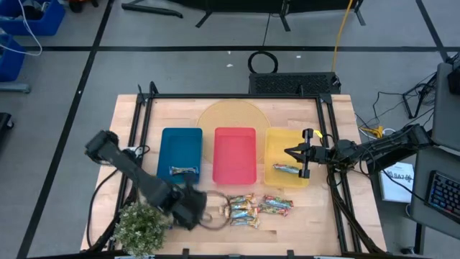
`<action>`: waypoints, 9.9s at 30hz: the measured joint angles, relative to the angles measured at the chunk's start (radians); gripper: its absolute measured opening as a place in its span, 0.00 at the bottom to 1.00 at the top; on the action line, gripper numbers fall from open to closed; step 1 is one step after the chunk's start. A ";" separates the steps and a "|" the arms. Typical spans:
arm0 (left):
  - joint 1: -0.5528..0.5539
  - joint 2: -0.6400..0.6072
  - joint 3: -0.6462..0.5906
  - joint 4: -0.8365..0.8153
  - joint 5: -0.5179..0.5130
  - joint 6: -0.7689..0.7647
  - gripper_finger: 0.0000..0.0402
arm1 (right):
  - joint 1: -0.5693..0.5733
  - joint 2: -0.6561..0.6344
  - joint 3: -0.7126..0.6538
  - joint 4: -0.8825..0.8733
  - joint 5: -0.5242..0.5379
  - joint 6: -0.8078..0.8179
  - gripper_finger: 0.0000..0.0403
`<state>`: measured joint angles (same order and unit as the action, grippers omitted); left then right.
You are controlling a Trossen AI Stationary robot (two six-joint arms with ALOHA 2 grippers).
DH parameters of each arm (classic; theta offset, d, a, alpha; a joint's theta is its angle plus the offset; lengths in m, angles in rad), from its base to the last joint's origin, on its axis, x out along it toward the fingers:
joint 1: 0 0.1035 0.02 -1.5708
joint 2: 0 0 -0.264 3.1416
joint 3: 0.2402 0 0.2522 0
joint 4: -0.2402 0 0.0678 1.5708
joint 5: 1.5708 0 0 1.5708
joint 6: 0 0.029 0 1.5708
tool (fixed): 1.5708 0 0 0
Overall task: Pick and place Granola Bars by type
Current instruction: Put the bottom blue granola bar into the blue bin, then put the bottom green granola bar into yellow bin, then put the blue granola bar into the blue bin
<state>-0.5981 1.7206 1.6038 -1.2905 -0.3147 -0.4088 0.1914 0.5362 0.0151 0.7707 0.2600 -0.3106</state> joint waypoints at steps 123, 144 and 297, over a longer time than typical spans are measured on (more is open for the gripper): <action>0.426 -1.400 -1.594 1.593 -0.106 0.669 0.10 | 0.306 0.496 0.823 -0.987 0.444 0.201 0.00; 0.425 -1.400 -1.593 1.596 -0.089 0.856 0.10 | 0.404 1.386 1.588 -1.943 0.077 0.988 0.01; 0.426 -1.400 -1.593 1.541 -0.080 0.698 0.10 | 0.149 0.027 0.572 -1.021 0.031 0.218 0.01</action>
<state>-0.1723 0.3206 0.0109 0.2501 -0.3943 0.2889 0.3401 0.5631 0.5867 -0.2501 0.2913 -0.0925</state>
